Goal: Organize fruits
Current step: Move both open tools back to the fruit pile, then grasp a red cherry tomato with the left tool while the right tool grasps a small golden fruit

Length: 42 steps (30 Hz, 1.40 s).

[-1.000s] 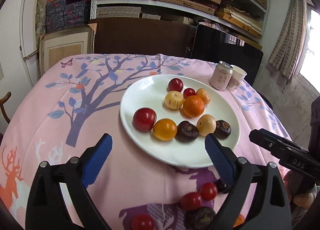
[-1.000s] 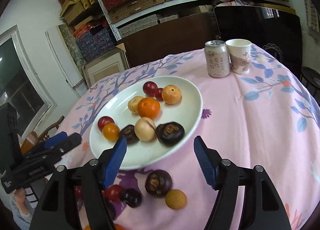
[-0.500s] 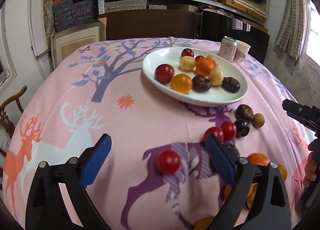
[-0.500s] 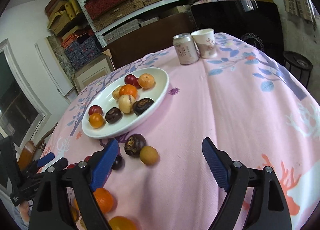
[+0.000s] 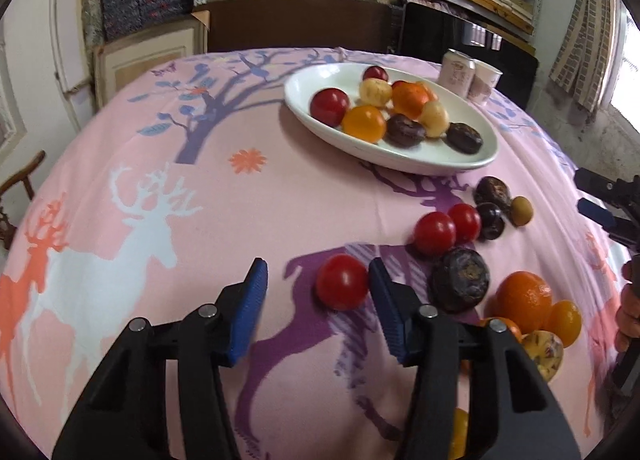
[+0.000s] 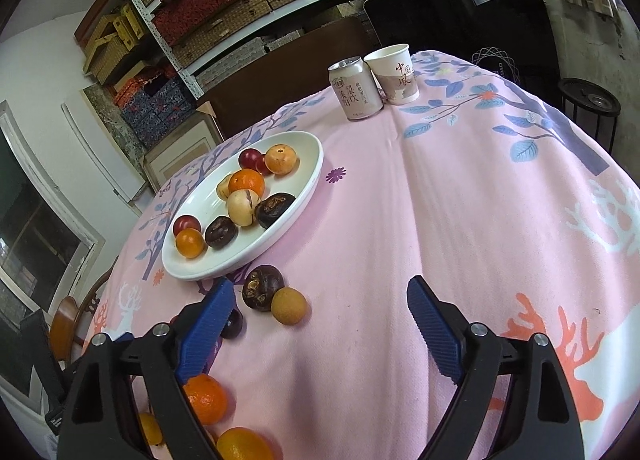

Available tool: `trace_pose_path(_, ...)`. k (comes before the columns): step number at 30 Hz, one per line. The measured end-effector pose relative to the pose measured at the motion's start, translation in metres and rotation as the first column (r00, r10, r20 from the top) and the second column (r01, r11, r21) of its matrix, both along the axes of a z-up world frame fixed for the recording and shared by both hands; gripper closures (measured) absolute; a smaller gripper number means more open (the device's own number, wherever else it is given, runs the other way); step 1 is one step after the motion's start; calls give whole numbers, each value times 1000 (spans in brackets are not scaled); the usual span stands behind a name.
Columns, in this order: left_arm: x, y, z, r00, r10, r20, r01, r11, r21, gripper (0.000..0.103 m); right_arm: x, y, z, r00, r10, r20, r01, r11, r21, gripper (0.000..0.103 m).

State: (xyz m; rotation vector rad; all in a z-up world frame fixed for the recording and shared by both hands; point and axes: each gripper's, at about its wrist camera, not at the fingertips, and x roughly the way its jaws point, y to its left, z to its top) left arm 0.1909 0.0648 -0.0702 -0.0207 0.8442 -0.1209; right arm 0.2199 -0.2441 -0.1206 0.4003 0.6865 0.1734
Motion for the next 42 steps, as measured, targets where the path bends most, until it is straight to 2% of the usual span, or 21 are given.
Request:
trace_pose_path(4, -1, -9, -1, 999, -37, 9, 37, 999, 11, 66, 1, 1, 0, 1000, 0, -9, 0, 1000, 2, 13)
trace_pose_path(7, 1, -16, -5, 998, -68, -11, 68, 998, 11, 69, 0, 1, -1, 1000, 1, -8, -1, 1000, 1, 13)
trace_pose_path(12, 2, -19, -5, 997, -71, -11, 71, 997, 25, 69, 0, 2, -1, 1000, 7, -8, -7, 1000, -4, 13)
trace_pose_path(15, 5, -14, -7, 999, -41, -29, 41, 999, 16, 75, 1, 7, -1, 1000, 29, -3, -29, 999, -31, 13)
trace_pose_path(17, 6, -11, -7, 999, -37, -32, 37, 999, -2, 75, 2, 13, -3, 999, 42, -8, -42, 997, -62, 13)
trace_pose_path(21, 6, -14, -7, 999, -39, -29, 40, 999, 22, 75, 7, 23, -8, 999, 51, -18, -53, 989, -141, 14)
trace_pose_path(27, 9, -10, -10, 998, -25, -50, 26, 1000, 15, 75, 12, 49, -20, 991, 119, -65, -133, 948, -290, 43)
trace_pose_path(29, 9, -11, -11, 998, -25, -51, 26, 1000, 16, 75, 14, 55, -23, 988, 137, -78, -155, 937, -312, 55)
trace_pose_path(31, 9, -12, -11, 998, -25, -51, 26, 999, 25, 75, 16, 56, -23, 987, 137, -79, -155, 938, -310, 59)
trace_pose_path(37, 9, -14, -11, 998, -29, -53, 31, 999, 34, 75, 24, 58, -24, 986, 148, -77, -165, 939, -300, 60)
trace_pose_path(42, 9, -17, -12, 998, -37, -52, 39, 998, 45, 72, 28, 65, -25, 981, 173, -87, -191, 937, -291, 67)
